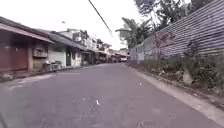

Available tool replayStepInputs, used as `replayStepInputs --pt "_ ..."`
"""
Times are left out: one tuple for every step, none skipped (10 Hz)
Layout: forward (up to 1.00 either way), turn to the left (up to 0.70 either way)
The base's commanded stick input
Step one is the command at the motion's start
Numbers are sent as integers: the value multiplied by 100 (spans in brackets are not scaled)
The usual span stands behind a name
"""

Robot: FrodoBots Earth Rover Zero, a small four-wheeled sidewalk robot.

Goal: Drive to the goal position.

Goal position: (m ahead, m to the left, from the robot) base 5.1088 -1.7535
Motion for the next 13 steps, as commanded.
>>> replayStepInputs --pt "100 0" --pt "100 0" --pt "100 0" --pt "100 0" --pt "100 0" --pt "100 0" --pt "100 0" --pt "100 0" --pt "100 0" --pt "100 0" --pt "100 0" --pt "100 0" --pt "100 0"
